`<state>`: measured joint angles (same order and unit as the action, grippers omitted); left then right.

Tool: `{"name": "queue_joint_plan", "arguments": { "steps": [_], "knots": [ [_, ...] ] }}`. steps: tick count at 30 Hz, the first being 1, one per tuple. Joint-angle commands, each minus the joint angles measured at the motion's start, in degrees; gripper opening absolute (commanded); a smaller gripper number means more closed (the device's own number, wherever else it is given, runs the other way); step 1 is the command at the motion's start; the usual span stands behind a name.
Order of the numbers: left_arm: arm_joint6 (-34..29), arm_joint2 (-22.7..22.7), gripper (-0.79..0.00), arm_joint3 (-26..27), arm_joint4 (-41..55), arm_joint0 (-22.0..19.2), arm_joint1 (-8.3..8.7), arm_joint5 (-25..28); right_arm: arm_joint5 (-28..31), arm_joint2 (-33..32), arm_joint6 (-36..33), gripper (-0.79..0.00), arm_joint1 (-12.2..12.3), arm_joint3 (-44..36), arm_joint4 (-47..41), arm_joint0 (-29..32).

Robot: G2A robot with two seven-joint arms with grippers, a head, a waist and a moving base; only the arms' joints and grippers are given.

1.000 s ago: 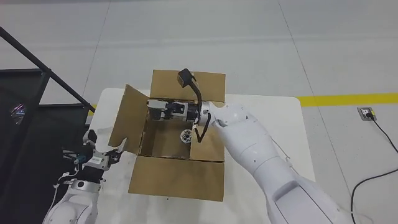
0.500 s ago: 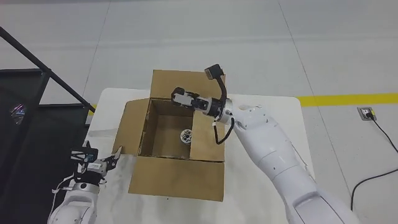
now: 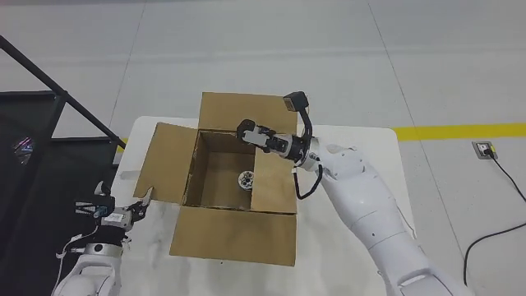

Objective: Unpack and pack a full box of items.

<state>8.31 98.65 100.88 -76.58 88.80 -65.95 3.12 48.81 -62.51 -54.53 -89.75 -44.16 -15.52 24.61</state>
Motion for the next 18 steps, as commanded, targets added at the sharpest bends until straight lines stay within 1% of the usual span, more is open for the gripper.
{"name": "queue_joint_plan", "arguments": {
  "steps": [1, 7, 10, 12, 14, 15, 18],
  "knots": [
    [0.67, 1.29, 0.000, 3.60, 0.47, 1.78, 0.00, 0.11, -0.12, -0.23, 1.00, 0.000, 0.33, -2.23, 1.40, 1.18],
    [2.03, 3.47, 0.000, 13.06, 0.75, 5.89, -0.09, 1.26, 1.50, -2.89, 0.68, 0.000, 2.08, -8.75, 3.82, 4.96],
    [2.01, 3.34, 0.000, 17.23, 1.20, 7.28, -0.14, 3.14, 1.69, -4.78, 0.75, 0.000, 3.18, -12.08, 5.37, 7.21],
    [1.16, 2.35, 0.000, 19.67, 1.76, 7.74, -0.14, 5.61, 1.88, -6.40, 0.94, 0.000, 4.06, -14.77, 6.86, 9.11],
    [-1.13, 0.55, 0.000, 21.22, 1.76, 7.11, -0.10, 7.88, 1.98, -8.26, 1.03, 0.000, 5.08, -18.17, 8.72, 11.51],
    [-2.49, -0.60, 0.000, 21.45, 1.73, 6.15, -0.08, 8.87, 2.09, -9.34, 1.14, 0.000, 5.64, -20.17, 9.86, 12.93],
    [-8.30, -5.32, 0.000, 19.81, 3.55, 1.37, -0.10, 12.37, 2.65, -12.75, 1.71, 0.000, 7.32, -27.30, 12.58, 18.34]
  ]
}}
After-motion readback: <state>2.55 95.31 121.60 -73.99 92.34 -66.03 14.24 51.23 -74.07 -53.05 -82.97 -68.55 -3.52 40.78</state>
